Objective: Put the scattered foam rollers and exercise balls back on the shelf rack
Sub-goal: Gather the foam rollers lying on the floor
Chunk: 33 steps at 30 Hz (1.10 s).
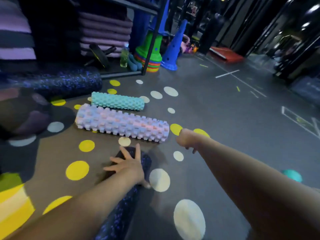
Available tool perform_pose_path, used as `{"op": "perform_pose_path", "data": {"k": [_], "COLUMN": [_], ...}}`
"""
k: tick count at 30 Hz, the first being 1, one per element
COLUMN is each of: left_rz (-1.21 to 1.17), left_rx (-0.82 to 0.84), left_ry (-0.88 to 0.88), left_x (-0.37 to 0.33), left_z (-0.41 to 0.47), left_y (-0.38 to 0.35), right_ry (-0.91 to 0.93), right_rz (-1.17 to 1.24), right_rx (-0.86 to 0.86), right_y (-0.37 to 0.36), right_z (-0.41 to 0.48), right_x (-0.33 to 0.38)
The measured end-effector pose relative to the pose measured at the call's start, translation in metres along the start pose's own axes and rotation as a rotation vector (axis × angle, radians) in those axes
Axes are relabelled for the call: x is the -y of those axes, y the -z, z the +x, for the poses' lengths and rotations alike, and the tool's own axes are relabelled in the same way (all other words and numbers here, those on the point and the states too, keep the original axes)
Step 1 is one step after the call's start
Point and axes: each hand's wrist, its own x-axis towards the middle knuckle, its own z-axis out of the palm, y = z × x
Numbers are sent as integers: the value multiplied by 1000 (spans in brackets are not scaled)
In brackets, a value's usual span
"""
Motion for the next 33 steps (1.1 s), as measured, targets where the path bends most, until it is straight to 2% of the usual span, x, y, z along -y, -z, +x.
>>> {"op": "perform_pose_path", "data": {"k": [2,4,6,9,12,18,21,23,24,26,28,29,31,33], "left_rz": [-111,-321,-562,-815,-780,-325,-211,-220,-204,-116,-51,-39,-27,-92], "left_rx": [-91,-157,-343,-594,-732,-775,-697,-736,-699,-563,-432,-381,-273,-156], "left_ry": [57,100,206,278,286,334,315,186,117,33,-54,-123,-299,-418], "left_x": [17,51,97,141,129,69,25,-2,-21,-66,-126,-160,-230,-296], "left_z": [6,18,29,30,38,85,81,80,78,75,75,76,87,100], "left_y": [-6,12,49,125,179,161,178,187,191,191,191,187,175,159], "right_ry": [51,84,126,240,312,406,385,307,241,33,-239,-340,-434,-517], "right_rz": [51,77,155,404,668,848,931,979,1058,1402,1789,1895,1945,1837], "right_rx": [169,323,448,483,395,99,71,71,54,0,-145,-226,-387,-500], "right_y": [-28,-59,-84,-92,-90,-37,-4,11,17,33,51,57,61,38], "right_z": [7,13,26,46,70,138,163,180,187,192,192,190,192,203], "right_x": [21,43,69,107,132,135,87,34,4,-60,-119,-147,-199,-253]}}
